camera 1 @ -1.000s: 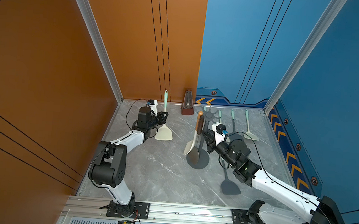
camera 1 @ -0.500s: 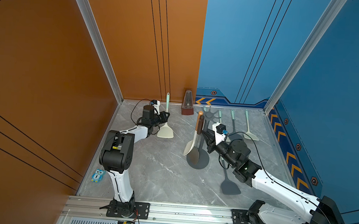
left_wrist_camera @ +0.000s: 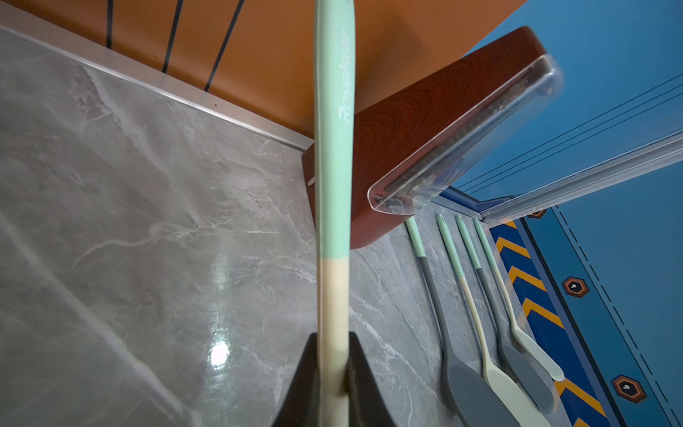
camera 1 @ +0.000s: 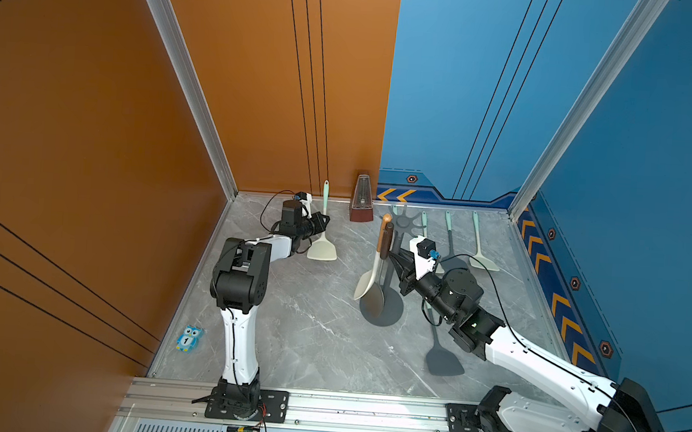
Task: Take the spatula off the kitchen utensil rack
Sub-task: Place the spatula at the center of the board.
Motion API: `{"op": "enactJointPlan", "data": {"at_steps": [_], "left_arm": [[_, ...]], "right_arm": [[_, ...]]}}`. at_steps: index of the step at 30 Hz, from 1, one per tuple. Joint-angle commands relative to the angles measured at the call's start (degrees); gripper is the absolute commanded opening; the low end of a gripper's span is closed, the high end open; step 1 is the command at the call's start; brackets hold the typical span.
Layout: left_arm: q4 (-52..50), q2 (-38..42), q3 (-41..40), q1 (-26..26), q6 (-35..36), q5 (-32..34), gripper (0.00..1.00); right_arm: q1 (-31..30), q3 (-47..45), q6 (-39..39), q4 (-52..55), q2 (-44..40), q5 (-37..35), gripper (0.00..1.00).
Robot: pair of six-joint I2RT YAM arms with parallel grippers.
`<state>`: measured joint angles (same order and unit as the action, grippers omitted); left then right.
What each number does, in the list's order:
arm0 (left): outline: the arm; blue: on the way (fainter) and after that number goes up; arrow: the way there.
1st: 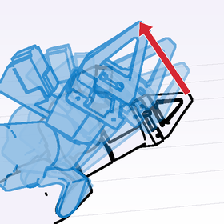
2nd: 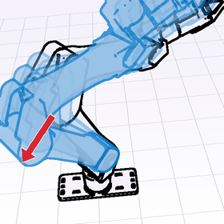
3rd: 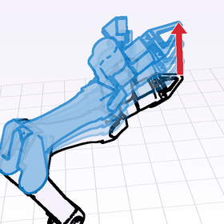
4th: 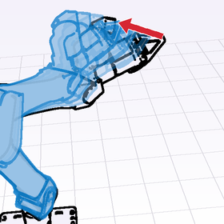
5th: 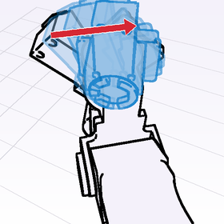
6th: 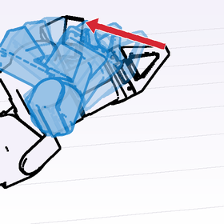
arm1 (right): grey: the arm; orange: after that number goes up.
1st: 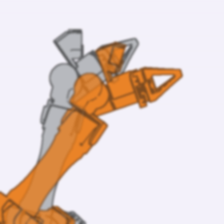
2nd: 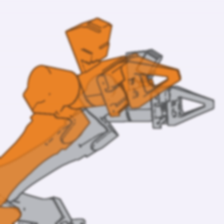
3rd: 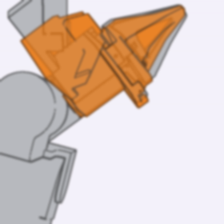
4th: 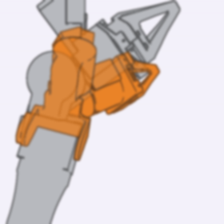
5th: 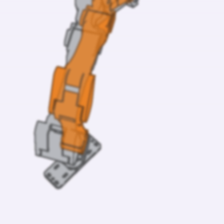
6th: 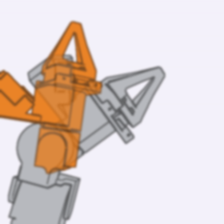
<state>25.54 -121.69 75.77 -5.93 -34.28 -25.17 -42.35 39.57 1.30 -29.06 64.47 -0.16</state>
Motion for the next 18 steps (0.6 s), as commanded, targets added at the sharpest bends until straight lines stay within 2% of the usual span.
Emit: {"op": "enactJointPlan", "data": {"at_steps": [1, 18], "left_arm": [[0.71, -1.34, 1.30, 0.48, -0.74, -1.51, 0.00], [0.71, -3.34, -0.27, -0.26, -0.67, -0.60, 0.00]], "right_arm": [[0.75, -0.45, 1.16, 5.06, 0.37, -0.98, 0.00], [0.86, -0.39, 1.51, 4.45, 1.27, -0.69, 0.00]]}}
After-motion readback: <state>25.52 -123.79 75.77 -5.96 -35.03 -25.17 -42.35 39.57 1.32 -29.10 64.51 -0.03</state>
